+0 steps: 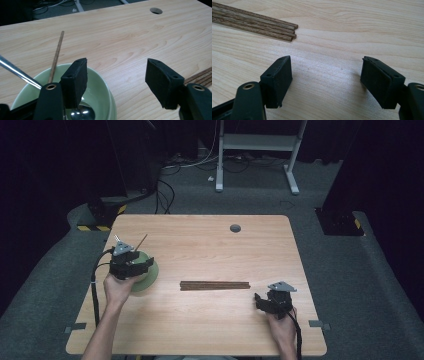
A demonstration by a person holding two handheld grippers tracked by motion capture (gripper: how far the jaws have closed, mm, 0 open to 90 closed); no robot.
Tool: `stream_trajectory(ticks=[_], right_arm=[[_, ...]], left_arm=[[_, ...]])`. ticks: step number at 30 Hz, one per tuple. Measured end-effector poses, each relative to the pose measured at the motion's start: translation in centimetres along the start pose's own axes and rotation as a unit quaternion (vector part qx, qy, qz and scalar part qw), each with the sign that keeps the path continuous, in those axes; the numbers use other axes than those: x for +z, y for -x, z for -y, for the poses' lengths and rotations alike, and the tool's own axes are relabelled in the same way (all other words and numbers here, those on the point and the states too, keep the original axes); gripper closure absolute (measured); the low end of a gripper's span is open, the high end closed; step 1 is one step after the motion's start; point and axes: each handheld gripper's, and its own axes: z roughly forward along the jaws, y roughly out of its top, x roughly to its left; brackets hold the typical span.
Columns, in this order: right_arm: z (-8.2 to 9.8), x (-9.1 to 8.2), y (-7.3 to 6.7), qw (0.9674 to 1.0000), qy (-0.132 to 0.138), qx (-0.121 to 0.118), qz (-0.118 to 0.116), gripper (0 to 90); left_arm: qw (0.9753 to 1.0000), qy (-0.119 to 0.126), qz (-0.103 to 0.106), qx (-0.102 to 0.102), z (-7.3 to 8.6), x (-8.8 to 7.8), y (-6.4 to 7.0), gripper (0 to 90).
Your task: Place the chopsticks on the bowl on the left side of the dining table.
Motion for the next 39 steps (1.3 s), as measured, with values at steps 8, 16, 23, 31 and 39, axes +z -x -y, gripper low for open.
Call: stream_trajectory(ticks=[8,16,23,31,39], right_arm=[[0.0,0.0,0.0,1.0000,0.000,0.000,0.000,24.8],[0.0,0.0,0.0,1.0000,0.000,0.000,0.000,24.8],[0.0,0.0,0.0,1.0000,0.000,0.000,0.000,24.7],[0.0,0.0,0.0,1.0000,0.000,0.000,0.000,24.7],[0.0,0.0,0.0,1.0000,0.000,0.000,0.000,24.7]], left_arm=[[1.0000,0.002,0.005,-0.003,-0.1,0.6,0.8,32.1],[0.9999,0.003,0.014,-0.008,-0.2,1.0,1.3,29.4],[0.9997,0.001,0.026,-0.001,-0.4,1.4,2.1,27.2],[0.9992,-0.005,0.038,-0.002,-0.8,2.5,3.3,26.1],[0.9978,0.001,0.066,-0.006,-1.1,3.4,4.7,26.2]])
